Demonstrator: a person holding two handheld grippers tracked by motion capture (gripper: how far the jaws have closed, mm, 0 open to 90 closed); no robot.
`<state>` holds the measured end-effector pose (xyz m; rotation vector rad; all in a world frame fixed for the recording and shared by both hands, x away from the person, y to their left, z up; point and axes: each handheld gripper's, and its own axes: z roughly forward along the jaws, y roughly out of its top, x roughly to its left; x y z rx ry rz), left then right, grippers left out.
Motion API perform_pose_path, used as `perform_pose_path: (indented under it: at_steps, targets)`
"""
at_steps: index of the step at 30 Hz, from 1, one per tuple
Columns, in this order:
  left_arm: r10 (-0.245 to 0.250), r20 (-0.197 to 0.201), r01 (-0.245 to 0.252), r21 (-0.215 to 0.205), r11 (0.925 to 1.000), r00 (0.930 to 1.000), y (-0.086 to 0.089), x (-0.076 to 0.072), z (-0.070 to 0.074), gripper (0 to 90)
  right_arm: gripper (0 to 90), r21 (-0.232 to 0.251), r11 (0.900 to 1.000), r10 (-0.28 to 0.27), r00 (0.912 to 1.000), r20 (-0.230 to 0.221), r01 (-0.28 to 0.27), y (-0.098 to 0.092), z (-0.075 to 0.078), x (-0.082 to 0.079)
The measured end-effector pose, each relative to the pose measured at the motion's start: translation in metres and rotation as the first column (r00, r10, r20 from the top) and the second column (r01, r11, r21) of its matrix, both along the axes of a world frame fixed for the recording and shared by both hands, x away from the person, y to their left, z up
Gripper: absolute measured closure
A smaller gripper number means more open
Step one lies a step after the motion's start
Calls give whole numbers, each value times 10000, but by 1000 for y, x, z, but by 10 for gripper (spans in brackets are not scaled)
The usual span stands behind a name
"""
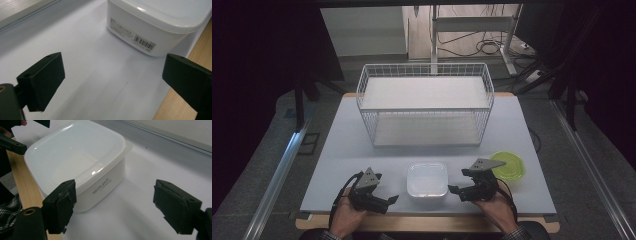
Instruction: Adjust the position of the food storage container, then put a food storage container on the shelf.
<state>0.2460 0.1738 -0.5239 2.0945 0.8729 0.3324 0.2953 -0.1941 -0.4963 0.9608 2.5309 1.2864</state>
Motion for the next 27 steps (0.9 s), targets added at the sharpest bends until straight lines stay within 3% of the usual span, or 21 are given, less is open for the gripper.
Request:
perform_pose_path:
  at_steps: [6,9,16,20,25,27]
  targets:
    - [-14,-156,7,-480,9988,9999,3,3,-2,29,137,82,10000,-56,9999,115,55,0,0,1]
    - [-18,-43,16,-453,9990,10000,3,3,-2,30,124,105,9999,-91,9999,130,89,0,0,0]
    - [-101,-238,93,-327,9994,9997,-5,5,1,39,84,350,9994,-65,9998,166,59,1,2,0]
    - [36,-306,-44,-260,9997,9995,-11,6,6,40,72,251,9997,40,9998,185,-44,7,2,-2]
    - [-186,-452,153,-736,9972,9988,-17,9,12,30,44,171,9997,148,9997,169,-151,13,3,-4]
    - [-355,-475,307,-976,9948,9982,-21,11,15,31,43,277,9996,32,10000,-59,-30,16,3,-4]
